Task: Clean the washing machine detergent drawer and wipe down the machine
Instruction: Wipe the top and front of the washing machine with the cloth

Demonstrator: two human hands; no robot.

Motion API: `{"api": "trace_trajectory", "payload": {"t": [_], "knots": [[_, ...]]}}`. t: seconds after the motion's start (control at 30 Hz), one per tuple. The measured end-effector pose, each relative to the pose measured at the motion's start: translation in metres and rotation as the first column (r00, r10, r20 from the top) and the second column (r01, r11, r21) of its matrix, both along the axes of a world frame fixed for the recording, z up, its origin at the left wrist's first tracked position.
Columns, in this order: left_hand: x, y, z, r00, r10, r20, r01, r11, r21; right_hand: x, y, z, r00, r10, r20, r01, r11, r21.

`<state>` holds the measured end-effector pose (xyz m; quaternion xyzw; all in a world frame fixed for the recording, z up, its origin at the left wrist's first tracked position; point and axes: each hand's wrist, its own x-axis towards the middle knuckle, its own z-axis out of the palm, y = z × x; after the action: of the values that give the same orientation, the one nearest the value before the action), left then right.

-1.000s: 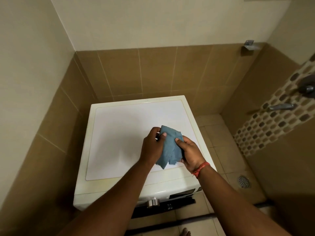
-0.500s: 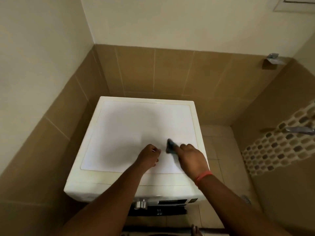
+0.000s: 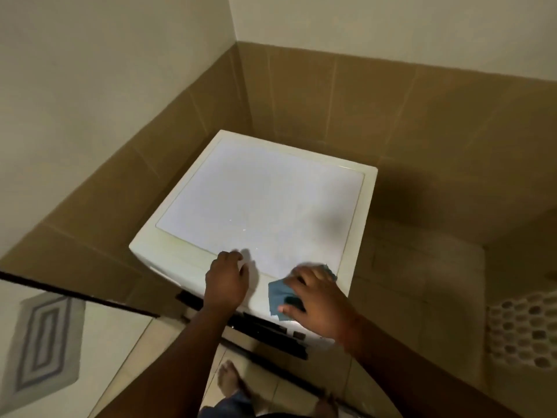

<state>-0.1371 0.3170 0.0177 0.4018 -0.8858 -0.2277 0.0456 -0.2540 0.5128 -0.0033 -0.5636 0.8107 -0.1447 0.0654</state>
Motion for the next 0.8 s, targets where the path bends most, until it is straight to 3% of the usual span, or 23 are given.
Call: {"api": "trace_trajectory", "payload": {"t": [0.07,0.13,0.2,0.33,0.37,0.5,0.7,0.8], "knots": [[0.015,0.007,0.0,1.0,0.024,0.007,-0.024,0.999,-0.03,0.016,-0.011,-0.003,0.986,-0.162,-0.026,0.164,0.983,0.086],[0.028,0.01,0.001,0.999,0.043,0.006,-0.042,0.998,-0.04,0.035,-0.021,-0.016,0.978,-0.208,-0.002,0.205,0.96,0.19],[0.038,0.011,0.001,0.998,0.058,-0.008,-0.059,0.997,-0.047,0.046,-0.024,-0.032,0.988,-0.149,-0.028,0.151,0.963,0.221],[0.051,0.006,-0.003,0.997,0.074,-0.018,-0.074,0.996,-0.049,0.016,-0.007,-0.039,0.982,0.128,-0.138,-0.098,0.974,0.206],[0.053,0.005,-0.005,0.997,0.075,-0.025,-0.076,0.996,-0.045,-0.001,-0.001,-0.037,0.976,0.135,-0.168,-0.095,0.97,0.225],[0.055,0.001,-0.013,0.998,0.053,-0.045,-0.056,0.997,-0.057,-0.027,0.014,-0.031,0.974,-0.114,-0.196,0.164,0.951,0.261],[0.05,0.003,-0.022,0.993,-0.073,-0.092,0.062,0.992,-0.11,0.01,0.04,-0.037,0.976,0.165,-0.145,-0.118,0.951,0.284],[0.043,0.0,-0.024,0.984,-0.137,-0.115,0.124,0.986,-0.113,-0.017,0.018,-0.04,0.99,-0.031,-0.138,0.071,0.954,0.293]]}}
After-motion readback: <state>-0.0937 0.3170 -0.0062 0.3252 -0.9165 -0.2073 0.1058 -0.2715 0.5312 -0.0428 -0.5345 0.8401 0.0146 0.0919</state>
